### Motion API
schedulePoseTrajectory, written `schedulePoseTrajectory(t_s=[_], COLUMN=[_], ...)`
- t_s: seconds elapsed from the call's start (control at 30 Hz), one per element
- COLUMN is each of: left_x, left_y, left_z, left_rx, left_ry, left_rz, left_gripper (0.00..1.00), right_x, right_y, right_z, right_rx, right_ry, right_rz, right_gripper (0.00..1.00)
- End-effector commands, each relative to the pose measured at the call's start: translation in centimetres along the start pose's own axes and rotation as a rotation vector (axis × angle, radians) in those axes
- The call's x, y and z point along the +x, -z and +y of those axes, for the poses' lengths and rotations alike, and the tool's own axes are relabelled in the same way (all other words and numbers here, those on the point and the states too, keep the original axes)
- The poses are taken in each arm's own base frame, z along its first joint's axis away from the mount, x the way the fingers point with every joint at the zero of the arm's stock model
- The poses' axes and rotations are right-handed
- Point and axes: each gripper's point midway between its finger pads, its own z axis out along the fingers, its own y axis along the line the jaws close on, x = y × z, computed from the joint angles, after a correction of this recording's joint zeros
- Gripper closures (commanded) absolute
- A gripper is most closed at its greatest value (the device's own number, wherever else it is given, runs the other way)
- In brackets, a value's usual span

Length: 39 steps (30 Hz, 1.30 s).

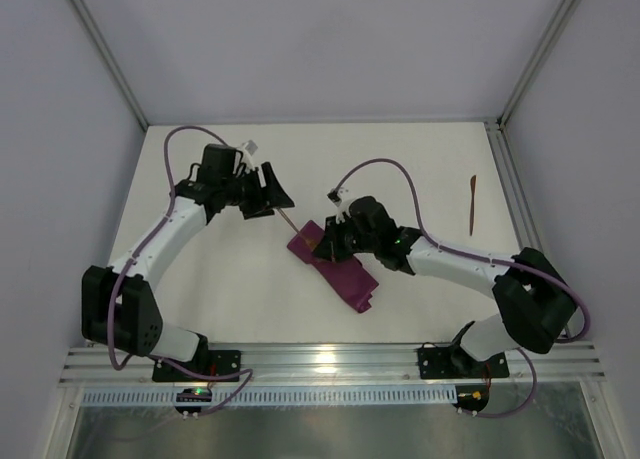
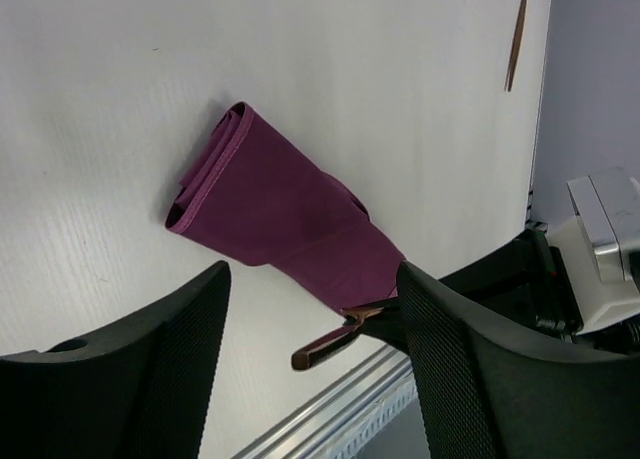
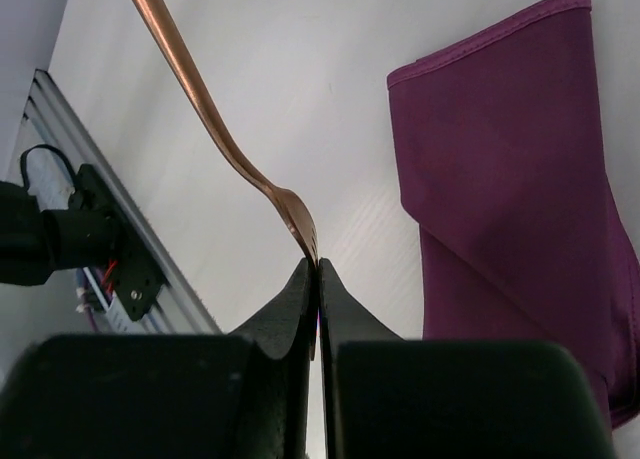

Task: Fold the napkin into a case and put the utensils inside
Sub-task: Pass from the left arm to the right, then stuff the fork into the folded napkin.

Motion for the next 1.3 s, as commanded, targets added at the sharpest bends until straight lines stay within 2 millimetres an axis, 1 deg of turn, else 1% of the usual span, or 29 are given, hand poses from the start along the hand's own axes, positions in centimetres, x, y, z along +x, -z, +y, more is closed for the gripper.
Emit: schedulePoseTrajectory(t_s=[0.0, 0.03, 0.07, 0.13, 0.17, 0.23, 0.27, 0.3, 0.33, 0.37, 0.43, 0.47, 0.5, 0.53, 0.57, 0.6, 0.63, 0.67, 0.7, 0.73, 0.77, 0.83, 0.87, 0.9, 1.0, 1.13, 1.17, 1.27], left_x=[-1.0, -0.9, -1.1, -1.0, -1.2, -1.6, -1.7, -1.9, -2.1, -2.1, -2.1, -1.6, -1.4, -1.1, 0.2, 0.8, 1.2, 3.0, 3.9, 4.6, 5.9, 7.1, 7.2, 7.6, 7.1, 6.7, 6.6, 6.5], left_y=[3.0, 3.2, 3.4, 4.1, 4.3, 4.7, 4.8, 4.7, 4.6, 4.4, 4.0, 3.5, 3.1, 2.7, 2.0, 1.5, 1.0, -0.3, -0.9, -1.5, -2.9, -3.9, -4.4, -5.4, -6.7, -7.4, -7.5, -8.3], left_z=[-2.2, -2.2, -2.1, -2.0, -1.7, -1.7, -1.6, -1.5, -1.6, -1.8, -2.0, -2.9, -3.1, -3.3, -4.3, -4.4, -4.7, -5.2, -5.1, -5.4, -5.1, -4.6, -4.4, -3.6, -2.4, -2.4, -2.4, -1.3], left_rx=[0.035, 0.033, 0.021, 0.007, -0.008, -0.011, -0.016, -0.019, -0.014, -0.008, -0.011, 0.006, 0.004, -0.003, 0.013, 0.004, 0.005, 0.023, 0.023, 0.041, 0.046, 0.037, 0.017, -0.006, -0.067, -0.064, -0.066, -0.104], left_ry=[-0.130, -0.157, -0.173, -0.204, -0.239, -0.282, -0.318, -0.335, -0.355, -0.375, -0.448, -0.505, -0.591, -0.646, -0.722, -0.779, -0.881, -0.945, -0.978, -1.018, -1.037, -1.048, -1.060, -1.056, -1.075, -1.097, -1.106, -1.116], left_rz=[-0.030, -0.027, -0.037, -0.050, -0.061, -0.088, -0.096, -0.102, -0.108, -0.108, -0.114, -0.112, -0.107, -0.101, -0.074, -0.054, -0.034, 0.023, 0.066, 0.092, 0.150, 0.209, 0.222, 0.254, 0.258, 0.226, 0.221, 0.221], left_gripper=[0.30, 0.29, 0.28, 0.28, 0.27, 0.27, 0.26, 0.26, 0.27, 0.27, 0.28, 0.30, 0.32, 0.37, 0.38, 0.40, 0.42, 0.42, 0.43, 0.43, 0.43, 0.43, 0.43, 0.43, 0.43, 0.42, 0.42, 0.41], right_x=[-0.4, 0.1, 0.9, 2.4, 3.9, 5.6, 6.9, 7.5, 8.1, 9.0, 9.9, 10.2, 10.8, 11.1, 11.9, 12.4, 12.8, 13.2, 13.6, 13.7, 13.7, 13.5, 13.5, 13.5, 13.9, 14.2, 14.6, 14.9], right_y=[3.3, 4.0, 5.0, 6.2, 7.1, 8.4, 9.3, 9.9, 10.4, 11.2, 12.3, 12.6, 13.0, 13.6, 13.9, 14.2, 14.6, 14.8, 14.9, 15.0, 15.0, 15.1, 15.1, 15.3, 16.0, 16.4, 16.5, 16.5], right_z=[2.9, 2.6, 1.8, 1.5, 0.7, 0.2, -0.2, -0.7, -0.9, -1.3, -2.3, -2.5, -2.8, -3.4, -3.8, -4.3, -5.1, -5.7, -6.2, -6.6, -7.3, -7.4, -7.5, -7.6, -7.4, -6.6, -6.4, -6.3], right_rx=[-0.139, -0.137, -0.114, -0.125, -0.093, -0.091, -0.077, -0.073, -0.077, -0.050, -0.015, -0.012, 0.000, 0.016, 0.025, 0.039, 0.062, 0.069, 0.078, 0.085, 0.097, 0.095, 0.102, 0.102, 0.105, 0.074, 0.069, 0.072], right_ry=[-0.037, -0.056, -0.095, -0.122, -0.155, -0.171, -0.204, -0.232, -0.237, -0.260, -0.284, -0.291, -0.309, -0.323, -0.341, -0.356, -0.390, -0.390, -0.406, -0.417, -0.439, -0.448, -0.456, -0.450, -0.481, -0.531, -0.548, -0.584], right_rz=[0.053, 0.083, 0.128, 0.206, 0.263, 0.325, 0.382, 0.406, 0.428, 0.468, 0.493, 0.498, 0.508, 0.512, 0.530, 0.541, 0.555, 0.564, 0.574, 0.582, 0.586, 0.591, 0.597, 0.605, 0.634, 0.660, 0.670, 0.685], right_gripper=[0.97, 0.97, 0.97, 0.97, 0.97, 0.97, 0.97, 0.97, 0.97, 0.97, 0.97, 0.97, 0.97, 0.97, 0.97, 0.97, 0.97, 0.97, 0.97, 0.97, 0.97, 0.97, 0.97, 0.97, 0.97, 0.97, 0.97, 0.97])
